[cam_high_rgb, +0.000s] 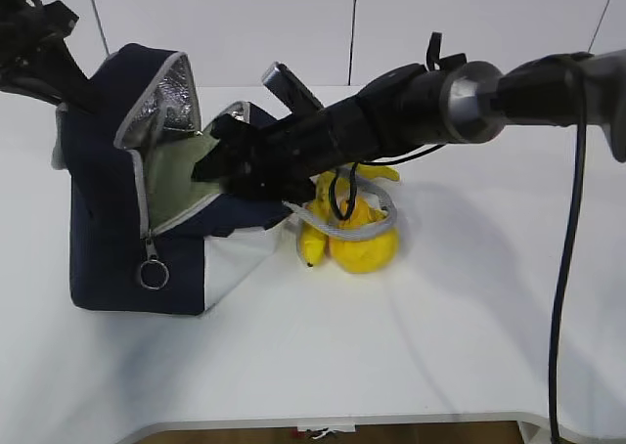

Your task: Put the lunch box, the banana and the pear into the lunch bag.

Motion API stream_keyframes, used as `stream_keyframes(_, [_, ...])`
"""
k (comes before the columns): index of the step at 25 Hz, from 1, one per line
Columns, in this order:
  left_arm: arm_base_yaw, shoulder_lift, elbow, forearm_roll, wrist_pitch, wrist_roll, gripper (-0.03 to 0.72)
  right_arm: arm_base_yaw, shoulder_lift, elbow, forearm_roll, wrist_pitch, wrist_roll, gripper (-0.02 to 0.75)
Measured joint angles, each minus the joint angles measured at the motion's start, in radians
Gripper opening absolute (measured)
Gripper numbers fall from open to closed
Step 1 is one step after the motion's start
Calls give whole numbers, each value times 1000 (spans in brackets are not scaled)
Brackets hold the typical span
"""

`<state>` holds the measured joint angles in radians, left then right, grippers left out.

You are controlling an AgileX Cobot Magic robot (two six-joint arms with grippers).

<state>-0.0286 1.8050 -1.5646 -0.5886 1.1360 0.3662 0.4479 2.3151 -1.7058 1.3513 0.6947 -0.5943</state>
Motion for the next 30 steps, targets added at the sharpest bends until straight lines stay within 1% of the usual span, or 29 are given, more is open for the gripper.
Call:
stream_keyframes(4, [0, 0, 0, 0, 0, 0, 3, 0, 0, -9, -7, 53, 0, 526])
stream_keyframes(8, [0, 0, 0, 0, 0, 0, 3, -10, 4, -40, -15, 113, 2, 543])
stream_keyframes(11, [0, 0, 0, 0, 0, 2, 3, -34, 4, -73, -32, 176, 22, 545])
stream_keyframes(14, [0, 0, 0, 0, 0, 2, 3, -58, 4, -127, -134, 251, 106, 545])
stream_keyframes(16, [0, 0, 0, 0, 0, 6, 3, -69, 4, -172, -225, 300, 159, 545])
stream_keyframes(24, [0, 0, 0, 0, 0, 10, 3, -74, 4, -412, -520, 503, 380, 545])
stream_keyframes(26, [0, 0, 0, 0, 0, 12, 3, -74, 4, -469, -550, 521, 408, 545])
stream_keyframes(30, [0, 0, 0, 0, 0, 14, 3, -74, 4, -563, -548, 527, 446, 537])
